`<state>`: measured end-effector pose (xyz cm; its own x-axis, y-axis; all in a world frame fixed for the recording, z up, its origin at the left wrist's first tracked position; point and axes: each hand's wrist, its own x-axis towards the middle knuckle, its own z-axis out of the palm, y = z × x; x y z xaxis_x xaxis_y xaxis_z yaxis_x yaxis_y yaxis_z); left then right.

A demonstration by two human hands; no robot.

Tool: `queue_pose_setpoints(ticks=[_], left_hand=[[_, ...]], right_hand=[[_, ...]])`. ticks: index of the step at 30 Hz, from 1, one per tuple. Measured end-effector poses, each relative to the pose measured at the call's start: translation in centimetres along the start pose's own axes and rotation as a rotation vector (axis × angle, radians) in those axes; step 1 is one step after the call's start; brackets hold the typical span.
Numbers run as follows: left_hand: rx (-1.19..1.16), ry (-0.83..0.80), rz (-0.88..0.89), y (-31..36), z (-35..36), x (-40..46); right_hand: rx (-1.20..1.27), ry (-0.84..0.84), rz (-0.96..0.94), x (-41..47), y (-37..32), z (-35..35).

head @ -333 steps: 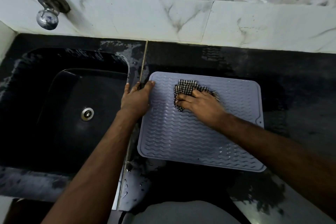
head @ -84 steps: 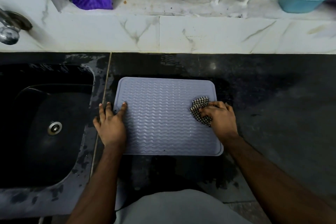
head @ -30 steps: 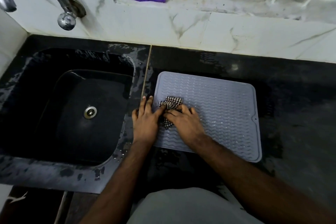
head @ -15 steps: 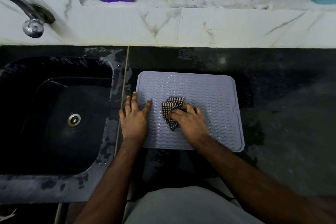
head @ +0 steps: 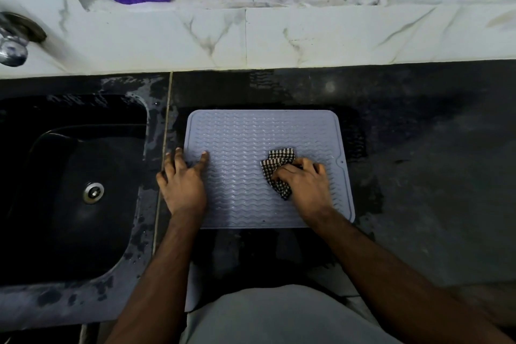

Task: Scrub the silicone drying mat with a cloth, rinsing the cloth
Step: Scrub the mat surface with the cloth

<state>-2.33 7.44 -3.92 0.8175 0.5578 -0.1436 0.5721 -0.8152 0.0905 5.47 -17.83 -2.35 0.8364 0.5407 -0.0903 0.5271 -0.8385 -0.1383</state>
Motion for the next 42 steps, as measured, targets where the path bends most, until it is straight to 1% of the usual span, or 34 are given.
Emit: queue_pose_setpoints(ticks=[5,9,12,18,23,26,29,31,34,39,42], left_hand=[[-0.031,-0.004,-0.014,0.3,-0.2,0.0],[-0.074,-0.007,-0.024,0.4,-0.5,0.4],[-0.064,0.008,-0.022,0.7,-0.5,0.2],[-0.06,0.012,-0.029,0.9,-0.5,-0.1],[-0.065,0.018,-0.013,0.8,-0.3,-0.2],[-0.083,0.016,-0.001,0.5,-0.1,-0.2],[-0.064,-0.011,0.039,0.0,0.2,-0.4],[-0.071,-0.044,0.069,-0.4,0.4,-0.6],[-0.194,-0.084,0.1,-2.0,0.4,-0.4],[-0.241,-0.036,0.206,-4.9,0.2,-1.2],[-0.279,-0.02,0.271,-6.2,0.2,-2.4]], right_hand=[[-0.015,0.025,0.034,-0.8,2.1,0.0],[-0.037,0.114,0.072,-1.6,3.8,0.2],[-0.058,0.162,0.091,-2.2,5.2,0.5],[-0.098,0.198,0.177,-3.4,7.1,0.4],[-0.146,0.172,0.248,-4.2,7.6,-0.5],[-0.197,0.126,0.284,-4.1,7.2,-1.6],[-0.25,0.068,0.326,-3.2,6.0,-3.1],[-0.233,0.036,0.338,-2.5,5.1,-4.0],[-0.134,0.052,0.257,-1.4,2.7,-5.3],[0.148,0.08,0.007,1.3,-5.0,-5.5],[0.186,0.089,-0.124,2.4,-9.7,-4.5]])
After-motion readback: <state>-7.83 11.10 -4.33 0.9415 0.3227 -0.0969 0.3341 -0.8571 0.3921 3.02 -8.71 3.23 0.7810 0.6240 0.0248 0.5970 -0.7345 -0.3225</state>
